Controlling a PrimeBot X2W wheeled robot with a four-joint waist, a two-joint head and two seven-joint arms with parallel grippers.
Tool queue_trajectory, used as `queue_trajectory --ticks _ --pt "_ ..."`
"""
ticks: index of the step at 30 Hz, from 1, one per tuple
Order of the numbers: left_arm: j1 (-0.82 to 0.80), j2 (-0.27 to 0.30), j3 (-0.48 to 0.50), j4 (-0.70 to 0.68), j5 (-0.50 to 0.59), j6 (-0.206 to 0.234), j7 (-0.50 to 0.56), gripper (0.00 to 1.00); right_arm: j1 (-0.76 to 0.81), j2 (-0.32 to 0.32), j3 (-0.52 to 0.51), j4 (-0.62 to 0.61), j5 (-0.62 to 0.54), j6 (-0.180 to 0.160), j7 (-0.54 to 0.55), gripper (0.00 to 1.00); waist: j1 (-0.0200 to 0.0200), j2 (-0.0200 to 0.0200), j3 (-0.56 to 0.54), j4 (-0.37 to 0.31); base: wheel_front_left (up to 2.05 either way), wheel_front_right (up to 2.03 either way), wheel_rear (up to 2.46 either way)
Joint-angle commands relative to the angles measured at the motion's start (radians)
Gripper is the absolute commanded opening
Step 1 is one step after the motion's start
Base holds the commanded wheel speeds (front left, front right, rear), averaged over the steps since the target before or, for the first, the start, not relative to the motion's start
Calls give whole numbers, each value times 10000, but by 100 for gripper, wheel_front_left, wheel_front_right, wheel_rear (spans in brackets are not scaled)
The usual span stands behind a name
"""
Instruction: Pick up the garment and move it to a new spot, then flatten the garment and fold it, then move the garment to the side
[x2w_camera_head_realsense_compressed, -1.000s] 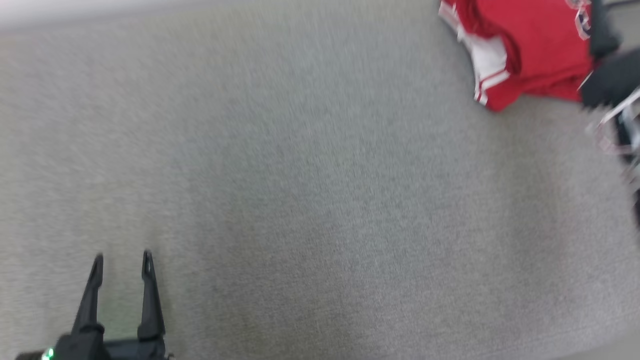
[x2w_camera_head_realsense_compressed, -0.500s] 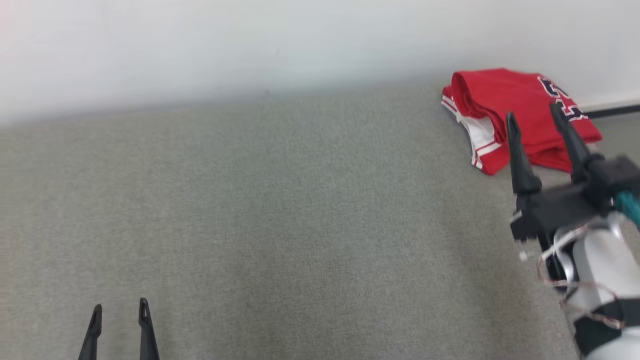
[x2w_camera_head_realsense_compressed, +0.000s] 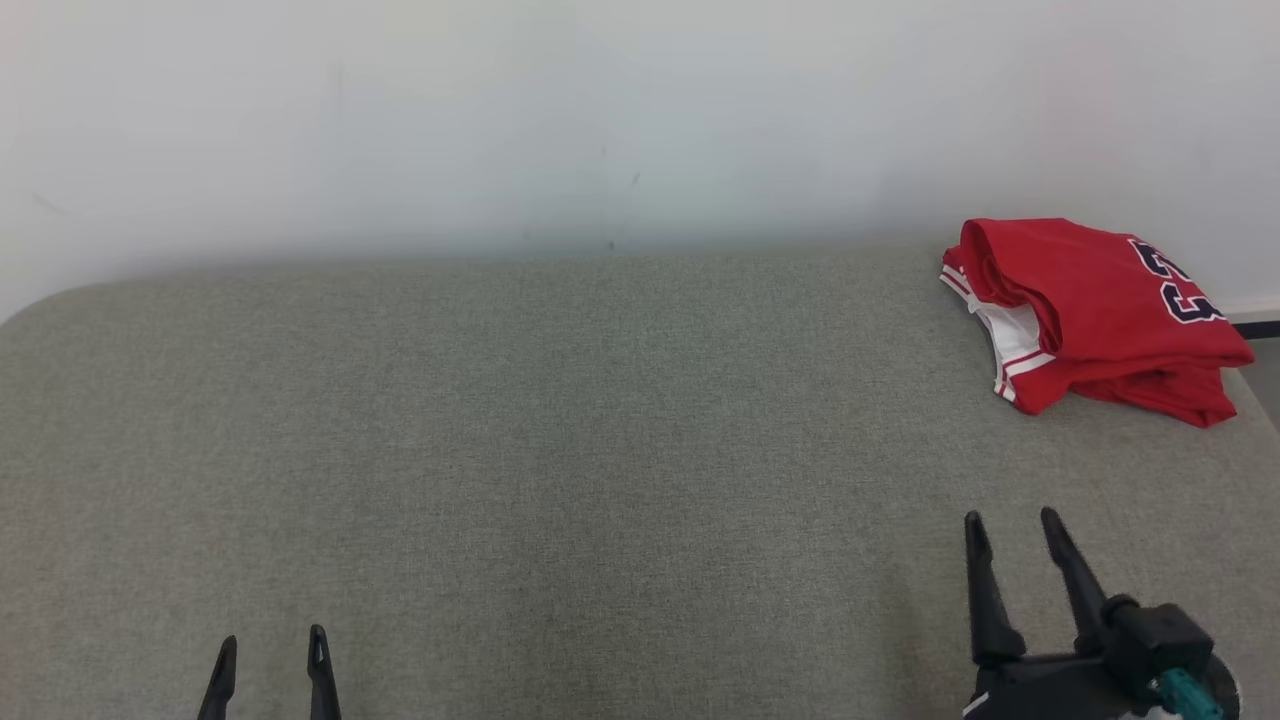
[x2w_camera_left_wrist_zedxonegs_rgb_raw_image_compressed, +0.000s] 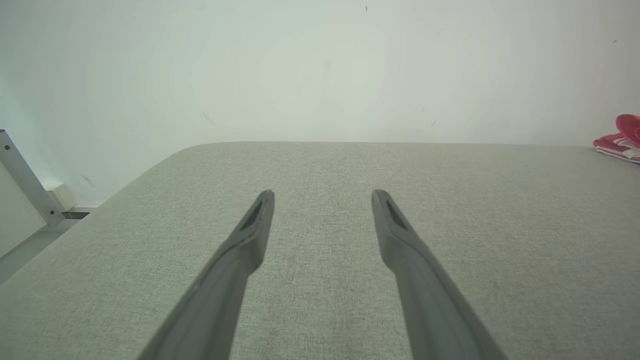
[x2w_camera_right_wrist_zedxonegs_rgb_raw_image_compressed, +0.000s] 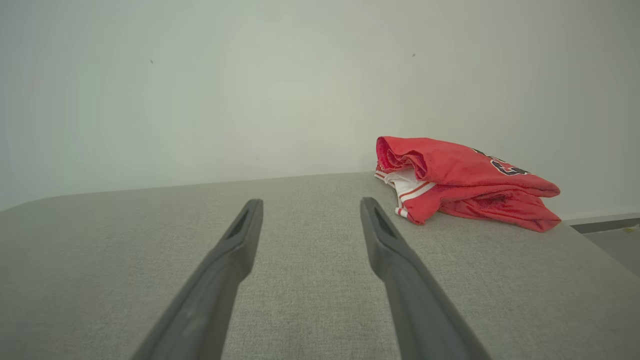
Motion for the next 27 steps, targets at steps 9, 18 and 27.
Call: queue_trajectory --ticks 9,18,27 --pt "86 -11 0 312 -22 206 -28 100 857 604 468 -154 -354 -19 -8 100 1 1 -148 59 0 0 0" --pt "149 -7 -287 528 106 208 -28 100 1074 628 725 -43 -223 -19 -8 100 1 1 -187 168 0 0 0" --pt "185 -9 -406 519 82 34 -28 100 1136 633 674 15 -260 -20 -9 100 1 1 -177 217 0 0 0"
